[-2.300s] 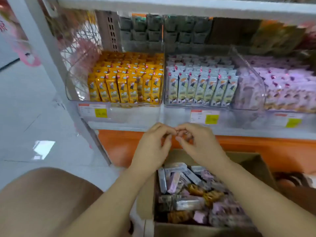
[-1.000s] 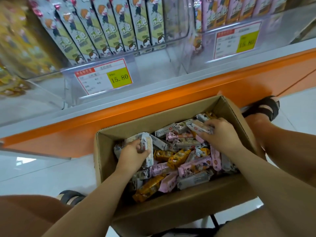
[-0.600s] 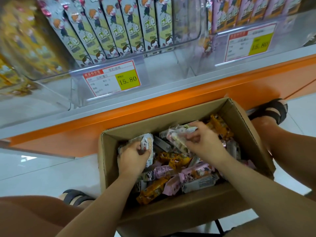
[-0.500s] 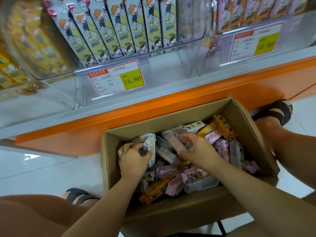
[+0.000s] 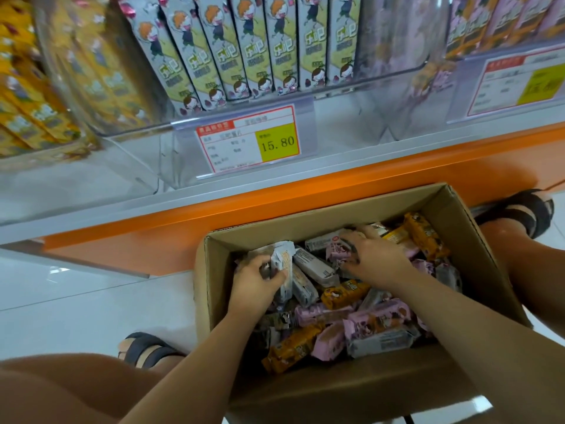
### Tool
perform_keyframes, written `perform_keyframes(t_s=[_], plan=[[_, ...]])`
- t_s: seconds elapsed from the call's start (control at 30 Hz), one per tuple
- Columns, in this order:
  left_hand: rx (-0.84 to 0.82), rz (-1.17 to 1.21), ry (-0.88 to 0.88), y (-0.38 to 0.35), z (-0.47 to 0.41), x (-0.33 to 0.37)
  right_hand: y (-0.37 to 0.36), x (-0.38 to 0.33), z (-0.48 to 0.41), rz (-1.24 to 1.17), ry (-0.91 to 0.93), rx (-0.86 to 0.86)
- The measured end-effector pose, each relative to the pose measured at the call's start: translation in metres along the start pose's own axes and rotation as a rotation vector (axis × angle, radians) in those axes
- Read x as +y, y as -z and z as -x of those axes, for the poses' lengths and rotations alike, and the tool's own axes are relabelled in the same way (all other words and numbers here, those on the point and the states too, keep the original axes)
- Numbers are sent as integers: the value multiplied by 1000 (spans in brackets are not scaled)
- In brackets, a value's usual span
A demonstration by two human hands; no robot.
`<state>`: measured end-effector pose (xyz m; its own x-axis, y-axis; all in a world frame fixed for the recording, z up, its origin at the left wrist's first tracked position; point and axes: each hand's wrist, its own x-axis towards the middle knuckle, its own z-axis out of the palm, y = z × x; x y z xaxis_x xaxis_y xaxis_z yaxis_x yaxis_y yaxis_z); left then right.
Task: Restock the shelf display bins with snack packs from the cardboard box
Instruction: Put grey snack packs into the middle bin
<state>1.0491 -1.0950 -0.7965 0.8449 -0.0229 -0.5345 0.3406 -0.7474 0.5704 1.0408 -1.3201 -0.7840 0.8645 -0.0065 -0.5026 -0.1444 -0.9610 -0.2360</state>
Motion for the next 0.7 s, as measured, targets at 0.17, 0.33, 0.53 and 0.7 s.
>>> perform_keyframes(t_s=[0.17, 0.33, 0.53, 0.7], plan=[[-21, 0, 12, 1, -8, -9, -2, -1, -5, 31, -35, -30], [-21, -18, -31, 1, -10, -7, -12, -13, 16, -154, 42, 246], [-172, -87, -19, 8, -26, -4, -25, -35, 39, -231, 283, 149], [-265, -218, -13, 14, -34, -2, -21, -36, 33, -358, 170, 73]])
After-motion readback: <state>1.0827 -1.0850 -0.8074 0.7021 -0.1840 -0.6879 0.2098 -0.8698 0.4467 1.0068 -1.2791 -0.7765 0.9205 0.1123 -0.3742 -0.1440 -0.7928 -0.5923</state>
